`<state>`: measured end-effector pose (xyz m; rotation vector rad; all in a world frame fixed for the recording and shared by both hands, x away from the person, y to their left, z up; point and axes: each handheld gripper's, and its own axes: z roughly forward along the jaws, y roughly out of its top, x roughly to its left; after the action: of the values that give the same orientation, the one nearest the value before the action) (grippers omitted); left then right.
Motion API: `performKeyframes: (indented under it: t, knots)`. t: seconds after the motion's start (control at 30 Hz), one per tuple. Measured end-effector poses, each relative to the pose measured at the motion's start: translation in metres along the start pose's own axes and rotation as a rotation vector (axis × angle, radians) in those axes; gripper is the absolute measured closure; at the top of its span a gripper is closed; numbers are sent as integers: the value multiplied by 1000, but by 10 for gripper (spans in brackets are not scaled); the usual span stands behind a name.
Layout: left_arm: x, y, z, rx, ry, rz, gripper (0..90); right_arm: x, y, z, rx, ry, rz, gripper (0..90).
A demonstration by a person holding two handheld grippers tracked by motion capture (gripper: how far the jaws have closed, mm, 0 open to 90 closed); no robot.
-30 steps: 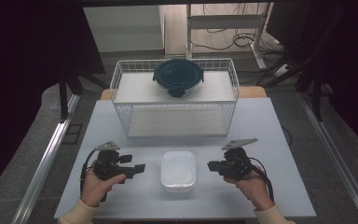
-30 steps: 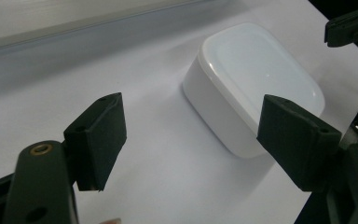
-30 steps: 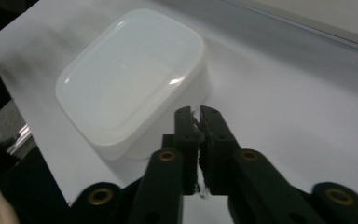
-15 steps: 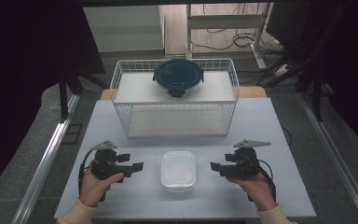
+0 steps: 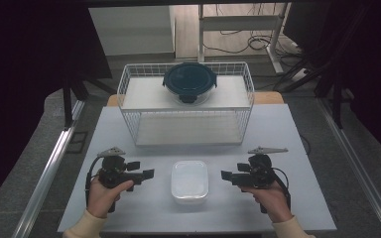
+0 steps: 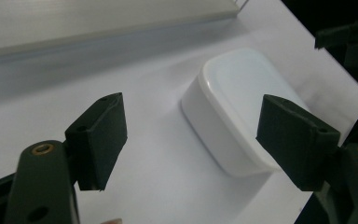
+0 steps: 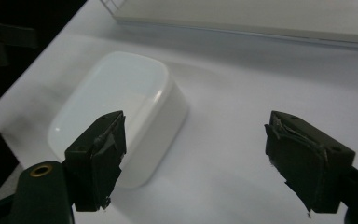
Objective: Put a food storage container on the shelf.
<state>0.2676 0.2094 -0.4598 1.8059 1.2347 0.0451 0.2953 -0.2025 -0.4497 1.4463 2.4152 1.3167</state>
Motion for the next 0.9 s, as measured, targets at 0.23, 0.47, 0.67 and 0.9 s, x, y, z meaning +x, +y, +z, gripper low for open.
performKeyframes:
  t: [0.23,0.47,0.67,0.9]
  knots:
    - [0,8,11,-2,-22,-67,259,12,15,5,14,3,-13,262]
    - [2,3,33,53,-103,-131,278,17,11,24,42,56,-11,290]
    - [2,2,46,84,-147,-142,289,12,4,39,75,118,40,334]
    - [7,-4,60,107,-221,-227,334,11,1,52,102,145,56,383]
